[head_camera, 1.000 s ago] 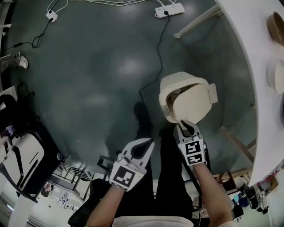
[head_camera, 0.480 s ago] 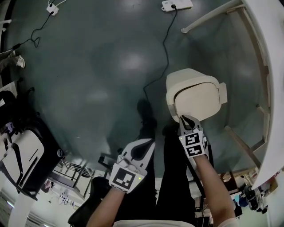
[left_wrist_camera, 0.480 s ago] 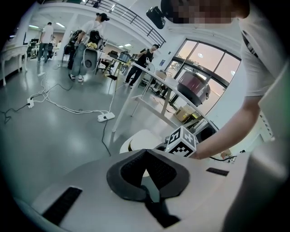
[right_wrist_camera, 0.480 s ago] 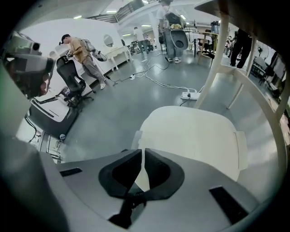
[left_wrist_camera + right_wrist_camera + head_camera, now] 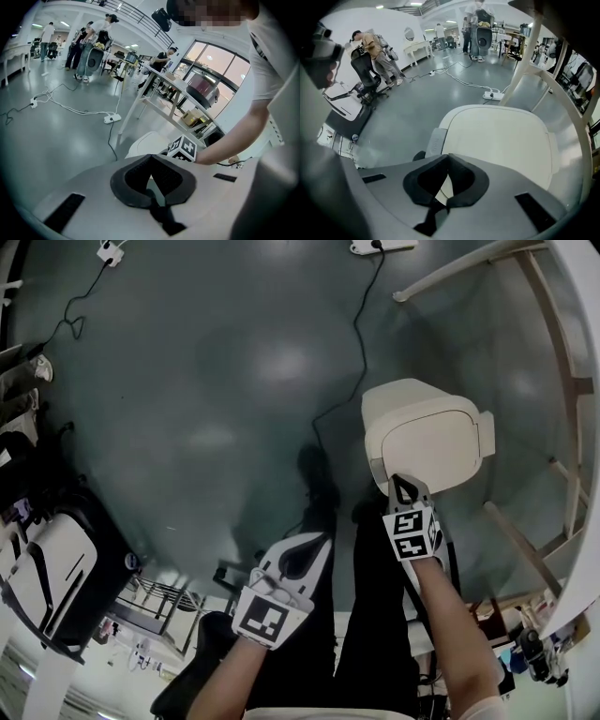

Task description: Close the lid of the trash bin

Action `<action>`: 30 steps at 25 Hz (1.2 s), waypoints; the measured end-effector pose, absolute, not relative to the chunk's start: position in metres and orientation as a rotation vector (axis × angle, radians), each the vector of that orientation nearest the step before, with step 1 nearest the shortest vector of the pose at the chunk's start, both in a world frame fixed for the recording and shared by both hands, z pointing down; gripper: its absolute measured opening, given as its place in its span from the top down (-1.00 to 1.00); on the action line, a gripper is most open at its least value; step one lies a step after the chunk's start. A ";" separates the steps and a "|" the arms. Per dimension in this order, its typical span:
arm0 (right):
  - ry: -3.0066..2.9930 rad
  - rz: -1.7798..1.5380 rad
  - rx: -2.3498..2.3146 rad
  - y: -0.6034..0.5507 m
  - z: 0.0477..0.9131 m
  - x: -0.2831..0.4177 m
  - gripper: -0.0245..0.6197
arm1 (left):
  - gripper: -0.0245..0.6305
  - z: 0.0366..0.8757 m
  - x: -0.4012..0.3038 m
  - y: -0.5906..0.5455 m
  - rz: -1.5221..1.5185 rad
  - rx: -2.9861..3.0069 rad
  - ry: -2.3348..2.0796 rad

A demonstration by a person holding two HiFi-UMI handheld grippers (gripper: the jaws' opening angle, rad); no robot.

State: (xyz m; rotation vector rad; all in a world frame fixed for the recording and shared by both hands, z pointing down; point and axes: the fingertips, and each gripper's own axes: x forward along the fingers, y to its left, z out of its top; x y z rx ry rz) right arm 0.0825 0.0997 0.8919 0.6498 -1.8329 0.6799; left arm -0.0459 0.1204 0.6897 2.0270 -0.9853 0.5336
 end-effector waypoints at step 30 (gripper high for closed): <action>-2.066 0.851 1.106 0.076 0.503 0.069 0.89 | 0.87 0.446 -0.066 0.114 0.509 2.237 -0.822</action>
